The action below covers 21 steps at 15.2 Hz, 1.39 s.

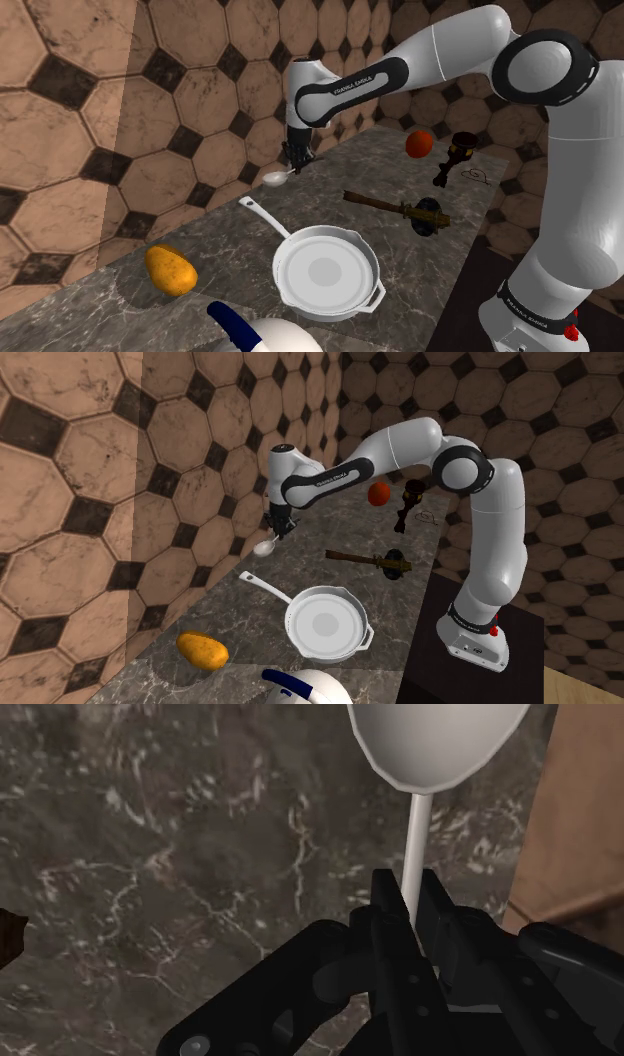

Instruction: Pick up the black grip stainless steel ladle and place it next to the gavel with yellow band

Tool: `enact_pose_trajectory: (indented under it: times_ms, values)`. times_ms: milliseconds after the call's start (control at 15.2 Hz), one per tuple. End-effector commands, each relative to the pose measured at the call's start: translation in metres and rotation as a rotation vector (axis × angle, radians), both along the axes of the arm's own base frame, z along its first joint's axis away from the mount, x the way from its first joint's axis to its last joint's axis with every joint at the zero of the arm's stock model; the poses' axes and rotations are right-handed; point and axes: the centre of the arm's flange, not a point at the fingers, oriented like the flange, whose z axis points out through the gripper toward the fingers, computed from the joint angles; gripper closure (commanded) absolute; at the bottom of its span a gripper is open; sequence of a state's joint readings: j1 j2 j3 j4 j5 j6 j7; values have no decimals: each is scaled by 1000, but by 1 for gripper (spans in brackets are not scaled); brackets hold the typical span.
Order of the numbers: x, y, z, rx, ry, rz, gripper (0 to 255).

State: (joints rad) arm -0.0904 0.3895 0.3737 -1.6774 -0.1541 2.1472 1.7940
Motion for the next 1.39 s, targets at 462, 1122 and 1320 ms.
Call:
enact_pose_trajectory:
  times_ms: [462,1122,1320]
  values:
    - [-1,0,48,0,0,0,255]
    - [-1,0,101,0,0,0,255]
    - [-1,0,117,0,0,0,255]
